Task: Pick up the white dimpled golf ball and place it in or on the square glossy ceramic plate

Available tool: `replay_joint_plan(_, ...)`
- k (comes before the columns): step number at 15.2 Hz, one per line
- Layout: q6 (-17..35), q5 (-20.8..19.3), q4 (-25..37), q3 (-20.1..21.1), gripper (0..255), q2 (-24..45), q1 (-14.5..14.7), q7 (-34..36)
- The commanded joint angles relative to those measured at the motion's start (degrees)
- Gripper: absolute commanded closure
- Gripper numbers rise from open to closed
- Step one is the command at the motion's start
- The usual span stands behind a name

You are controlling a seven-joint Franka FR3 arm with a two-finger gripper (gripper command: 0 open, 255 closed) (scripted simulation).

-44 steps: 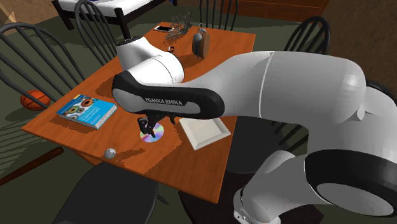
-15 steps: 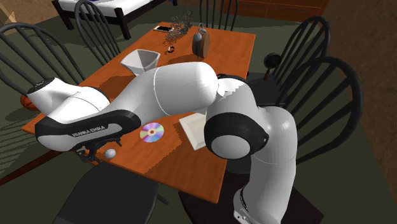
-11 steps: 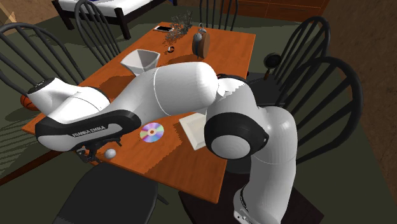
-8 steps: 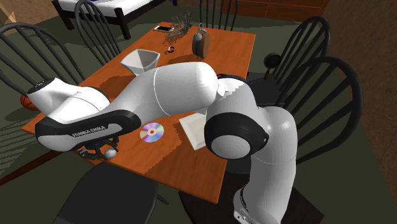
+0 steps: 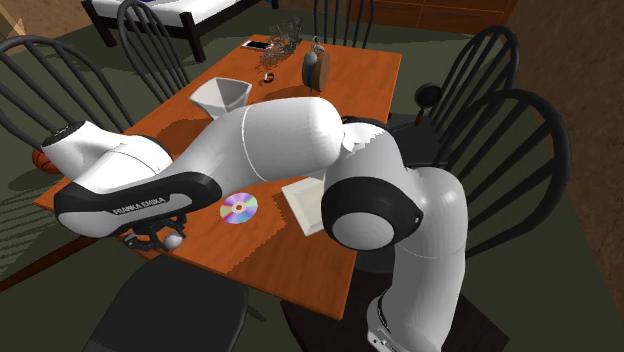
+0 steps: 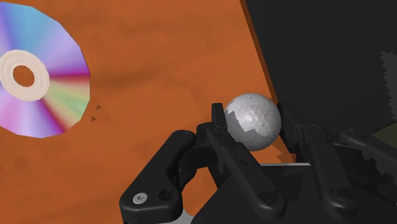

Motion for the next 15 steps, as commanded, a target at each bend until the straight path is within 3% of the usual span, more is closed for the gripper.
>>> replay_joint_plan(1,-1.1,0.1,1.0,0.0,255,-0.2,0.0,-0.1)
replay_joint_plan(15,-11.8,0.3,11.5,0.4,255,-0.4,0.7,-0.1)
